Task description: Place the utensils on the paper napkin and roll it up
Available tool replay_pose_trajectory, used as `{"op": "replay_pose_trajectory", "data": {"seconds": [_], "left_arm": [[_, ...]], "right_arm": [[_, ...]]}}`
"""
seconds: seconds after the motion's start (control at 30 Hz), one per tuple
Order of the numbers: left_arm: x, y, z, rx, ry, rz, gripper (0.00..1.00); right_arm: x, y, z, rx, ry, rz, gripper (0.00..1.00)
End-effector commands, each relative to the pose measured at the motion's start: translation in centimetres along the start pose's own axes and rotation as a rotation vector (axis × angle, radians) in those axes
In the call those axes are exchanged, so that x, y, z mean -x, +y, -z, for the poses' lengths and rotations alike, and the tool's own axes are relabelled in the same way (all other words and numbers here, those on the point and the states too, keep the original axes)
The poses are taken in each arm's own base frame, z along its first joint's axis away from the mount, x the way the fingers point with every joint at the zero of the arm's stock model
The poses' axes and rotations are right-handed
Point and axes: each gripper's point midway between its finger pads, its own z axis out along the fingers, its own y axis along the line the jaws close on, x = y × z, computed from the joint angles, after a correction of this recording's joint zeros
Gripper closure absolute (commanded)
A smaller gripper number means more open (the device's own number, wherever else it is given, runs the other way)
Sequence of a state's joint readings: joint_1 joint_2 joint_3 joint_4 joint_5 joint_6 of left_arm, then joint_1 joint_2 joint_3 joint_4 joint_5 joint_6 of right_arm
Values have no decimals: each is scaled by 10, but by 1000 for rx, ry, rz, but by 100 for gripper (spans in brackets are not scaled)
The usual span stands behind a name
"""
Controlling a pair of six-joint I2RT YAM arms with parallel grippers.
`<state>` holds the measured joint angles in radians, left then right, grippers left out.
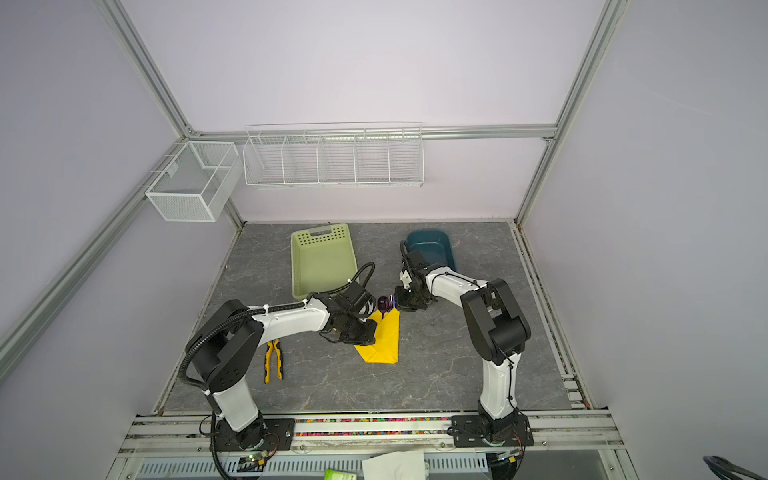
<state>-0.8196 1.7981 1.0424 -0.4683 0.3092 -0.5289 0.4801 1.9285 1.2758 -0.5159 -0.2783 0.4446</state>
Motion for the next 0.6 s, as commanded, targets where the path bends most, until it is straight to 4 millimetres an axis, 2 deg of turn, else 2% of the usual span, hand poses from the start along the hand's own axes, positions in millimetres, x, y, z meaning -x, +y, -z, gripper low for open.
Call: {"op": "replay_pose_trajectory", "data": {"seconds": [0.0,0.2,0.4,0.57], "left_arm": [[-14,17,-3,71,32,11,100],[-15,18,-3,72,32,11,100],[-15,18,-1,74,28,12,100],[-16,19,-2,73,29,13,100]], "right_arm": [[8,6,4,22,-13,10,93],[9,0,-12,8,11,12,93],[1,-22,-23,-87,49,3,93],[1,-28,-15,-135,42,13,93]]}}
